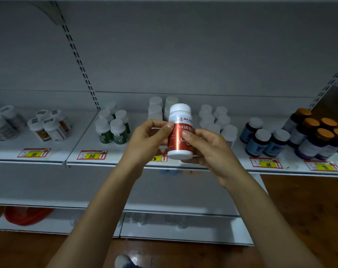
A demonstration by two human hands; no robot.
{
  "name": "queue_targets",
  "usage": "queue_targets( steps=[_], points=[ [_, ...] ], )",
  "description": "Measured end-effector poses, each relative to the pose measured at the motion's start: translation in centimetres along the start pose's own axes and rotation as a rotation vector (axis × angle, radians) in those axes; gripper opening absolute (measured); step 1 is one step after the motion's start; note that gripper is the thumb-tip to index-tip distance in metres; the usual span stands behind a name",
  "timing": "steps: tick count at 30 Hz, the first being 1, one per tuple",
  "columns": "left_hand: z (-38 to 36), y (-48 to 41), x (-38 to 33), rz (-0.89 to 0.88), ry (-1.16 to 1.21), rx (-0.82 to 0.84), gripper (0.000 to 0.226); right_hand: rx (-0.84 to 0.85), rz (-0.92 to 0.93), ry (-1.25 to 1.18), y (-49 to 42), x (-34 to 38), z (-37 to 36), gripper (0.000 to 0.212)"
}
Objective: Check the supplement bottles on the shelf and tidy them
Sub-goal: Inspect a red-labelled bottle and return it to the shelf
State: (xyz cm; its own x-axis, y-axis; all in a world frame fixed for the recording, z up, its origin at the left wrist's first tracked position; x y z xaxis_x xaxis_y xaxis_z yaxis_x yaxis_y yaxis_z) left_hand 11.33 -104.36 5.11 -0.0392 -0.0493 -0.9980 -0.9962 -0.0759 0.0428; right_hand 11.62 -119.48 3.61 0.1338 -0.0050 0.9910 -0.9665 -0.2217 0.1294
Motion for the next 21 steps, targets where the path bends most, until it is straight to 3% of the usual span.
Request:
queue_targets(
  steps=[5,10,14,18,21],
  points=[
    [0.4,0.1,1.6,-0.115,-0.013,0.023,0.013,-0.014,0.052,0.178,-0.8,-0.9,0.2,0.048],
    [3.1,-1.7,3.9,-0.206,-0.126,-0.245,0.015,-0.230,0.087,0.332,-3.7,-3.3,0.7,0.065],
    [4.9,-4.1,5.3,-0.211,-0.239,-0.314,0.028,-0.290,0.079,0.431,-7.4,-4.4,0.4,0.062],
    [5.5,-7.0,6.9,-0.149,-0.316,-0.271,0.059,-0.308,0.018,0.514,-11.4,-5.4,-0.4,0.052],
    [5.7,-9.0,8.1,-0.125,-0.331,-0.222,0.064,-0.310,-0.040,0.577,-13.9,-6.5,-0.9,0.036]
  ],
)
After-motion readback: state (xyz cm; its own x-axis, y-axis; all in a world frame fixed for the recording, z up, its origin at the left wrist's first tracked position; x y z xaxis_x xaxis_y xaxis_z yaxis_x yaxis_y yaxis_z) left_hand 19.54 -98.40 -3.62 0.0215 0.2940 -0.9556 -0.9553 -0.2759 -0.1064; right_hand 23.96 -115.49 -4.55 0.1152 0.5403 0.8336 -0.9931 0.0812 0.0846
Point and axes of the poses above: each hand's wrist, its own y-axis away from the middle knuckle, its own z-axis out of the back of the hand, x = y × z, the point moved 5 cm from there along -y, towards the middle knuckle, and after that the axes turned 4 degrees about y, right-handed, at the moved point
